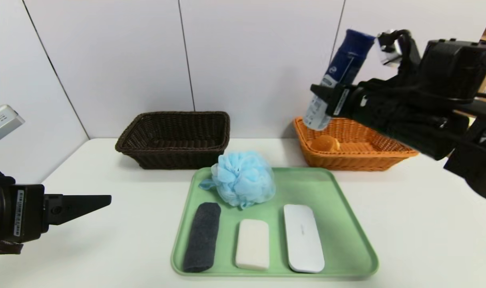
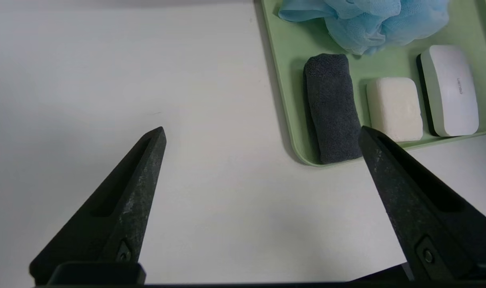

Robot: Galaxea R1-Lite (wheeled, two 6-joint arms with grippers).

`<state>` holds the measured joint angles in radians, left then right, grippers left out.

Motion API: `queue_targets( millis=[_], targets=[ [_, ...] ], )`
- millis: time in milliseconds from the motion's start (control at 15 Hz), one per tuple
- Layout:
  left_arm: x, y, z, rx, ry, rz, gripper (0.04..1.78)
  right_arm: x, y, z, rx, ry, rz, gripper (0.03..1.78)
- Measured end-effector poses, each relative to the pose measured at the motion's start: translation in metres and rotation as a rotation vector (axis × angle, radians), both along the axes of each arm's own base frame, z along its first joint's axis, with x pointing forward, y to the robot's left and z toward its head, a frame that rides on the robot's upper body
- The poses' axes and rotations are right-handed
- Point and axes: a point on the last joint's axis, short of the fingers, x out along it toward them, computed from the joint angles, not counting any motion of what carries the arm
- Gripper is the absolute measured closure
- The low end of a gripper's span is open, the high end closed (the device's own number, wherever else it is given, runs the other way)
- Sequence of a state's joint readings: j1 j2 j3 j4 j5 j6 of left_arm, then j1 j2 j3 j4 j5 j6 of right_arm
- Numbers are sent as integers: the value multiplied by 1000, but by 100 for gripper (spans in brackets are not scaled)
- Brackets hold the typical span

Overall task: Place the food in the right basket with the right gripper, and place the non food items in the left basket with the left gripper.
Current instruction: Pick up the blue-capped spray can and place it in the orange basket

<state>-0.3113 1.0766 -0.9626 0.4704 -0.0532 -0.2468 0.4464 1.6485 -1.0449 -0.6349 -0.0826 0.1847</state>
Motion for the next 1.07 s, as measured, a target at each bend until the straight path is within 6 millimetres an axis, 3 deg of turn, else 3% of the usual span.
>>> queue_targets(
  millis=[200, 400, 733, 1067],
  targets=[
    [0, 0, -1, 1, 4, -1, 13, 15, -53, 15, -5, -20, -105, 101],
    [0, 0, -1, 0, 4, -3, 13, 33, -97, 4, -27, 8, -217, 101],
    [0, -1, -2, 1, 5, -8, 13, 60, -113, -26, -49, 83, -266, 101],
    [0, -1, -2, 2, 5, -6, 13, 98, -122, -62, -92, 6, -320, 101]
  ],
)
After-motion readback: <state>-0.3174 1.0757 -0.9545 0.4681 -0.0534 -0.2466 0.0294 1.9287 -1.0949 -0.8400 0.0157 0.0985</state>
